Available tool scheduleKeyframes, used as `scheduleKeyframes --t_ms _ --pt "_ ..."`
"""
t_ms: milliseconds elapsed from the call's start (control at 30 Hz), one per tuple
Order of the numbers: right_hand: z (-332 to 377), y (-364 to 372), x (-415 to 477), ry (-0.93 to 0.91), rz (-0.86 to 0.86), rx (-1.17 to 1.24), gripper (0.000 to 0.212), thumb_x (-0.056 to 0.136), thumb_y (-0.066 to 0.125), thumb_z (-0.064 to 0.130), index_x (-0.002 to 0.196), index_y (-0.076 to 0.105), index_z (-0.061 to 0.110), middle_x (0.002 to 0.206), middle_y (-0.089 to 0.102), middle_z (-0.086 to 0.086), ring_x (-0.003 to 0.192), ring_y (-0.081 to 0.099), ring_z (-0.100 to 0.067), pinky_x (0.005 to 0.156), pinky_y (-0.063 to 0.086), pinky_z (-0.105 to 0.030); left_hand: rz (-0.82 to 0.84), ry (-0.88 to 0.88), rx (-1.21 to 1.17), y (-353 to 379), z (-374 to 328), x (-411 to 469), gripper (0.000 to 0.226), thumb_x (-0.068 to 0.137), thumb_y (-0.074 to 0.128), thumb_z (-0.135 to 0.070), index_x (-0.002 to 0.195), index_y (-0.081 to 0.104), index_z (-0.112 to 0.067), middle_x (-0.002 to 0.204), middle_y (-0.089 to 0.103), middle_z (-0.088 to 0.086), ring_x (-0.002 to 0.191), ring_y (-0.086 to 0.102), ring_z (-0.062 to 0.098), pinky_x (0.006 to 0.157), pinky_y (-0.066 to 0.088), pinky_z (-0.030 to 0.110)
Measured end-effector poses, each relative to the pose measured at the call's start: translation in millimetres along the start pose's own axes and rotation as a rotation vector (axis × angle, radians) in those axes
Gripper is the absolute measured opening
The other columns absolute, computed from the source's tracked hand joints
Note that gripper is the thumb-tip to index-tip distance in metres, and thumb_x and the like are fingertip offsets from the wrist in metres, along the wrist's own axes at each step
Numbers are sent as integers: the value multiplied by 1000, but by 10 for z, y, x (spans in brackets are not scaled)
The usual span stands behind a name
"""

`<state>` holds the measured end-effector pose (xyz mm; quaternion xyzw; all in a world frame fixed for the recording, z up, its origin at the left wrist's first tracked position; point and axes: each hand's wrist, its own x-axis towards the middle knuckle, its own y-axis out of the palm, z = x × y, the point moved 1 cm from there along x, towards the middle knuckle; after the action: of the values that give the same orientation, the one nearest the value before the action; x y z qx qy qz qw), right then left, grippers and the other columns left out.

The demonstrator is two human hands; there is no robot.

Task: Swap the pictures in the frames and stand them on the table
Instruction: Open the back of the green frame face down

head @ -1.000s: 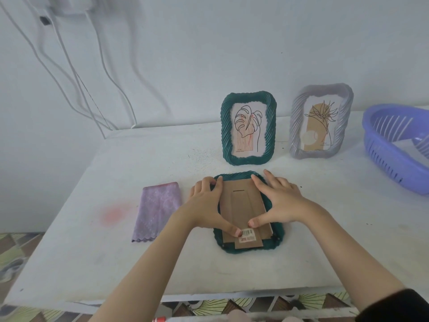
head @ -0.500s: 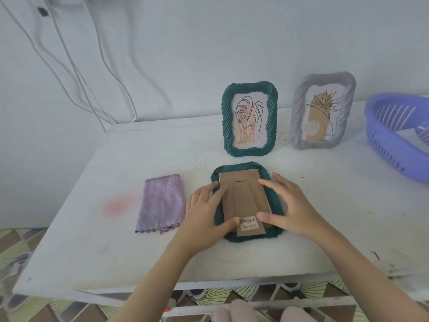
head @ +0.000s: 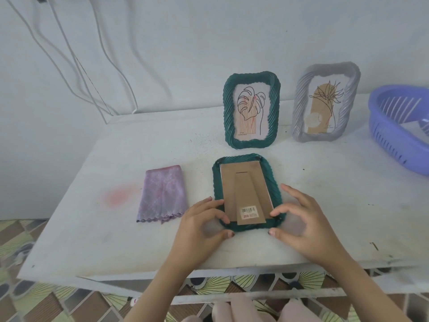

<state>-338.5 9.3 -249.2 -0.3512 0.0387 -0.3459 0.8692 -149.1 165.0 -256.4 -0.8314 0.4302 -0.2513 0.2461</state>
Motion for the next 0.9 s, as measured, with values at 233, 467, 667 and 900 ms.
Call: scheduleKeyframes --t_ms 233,467,667,900 --pt "-6 0 21 41 -2 40 26 65 82 23 78 65 38 138 34 29 128 25 13 99 16 -11 -21 -5 -19 0 -22 -8 35 64 83 -25 83 65 -48 119 52 -30 125 33 -10 103 26 19" --pt "-25 6 41 55 -1 75 32 63 83 22 84 65 39 134 36 31 128 35 2 103 24 -27 -28 -15 -43 18 12 -17 34 64 83 -23 88 66 -39 118 52 -30 124 34 -11 103 28 22" --pt "-32 5 73 35 15 77 31 63 83 21 79 65 40 131 38 32 126 37 -2 102 25 -28 -44 -6 -62 36 38 -15 27 64 84 -22 83 71 -34 117 55 -26 124 36 -8 102 29 21" --pt "-58 21 78 5 24 49 21 62 81 35 74 65 40 127 40 35 118 34 18 94 21 -9 -53 17 3 11 -26 -44 39 68 80 -24 99 66 -43 115 54 -30 117 41 -17 101 26 7"
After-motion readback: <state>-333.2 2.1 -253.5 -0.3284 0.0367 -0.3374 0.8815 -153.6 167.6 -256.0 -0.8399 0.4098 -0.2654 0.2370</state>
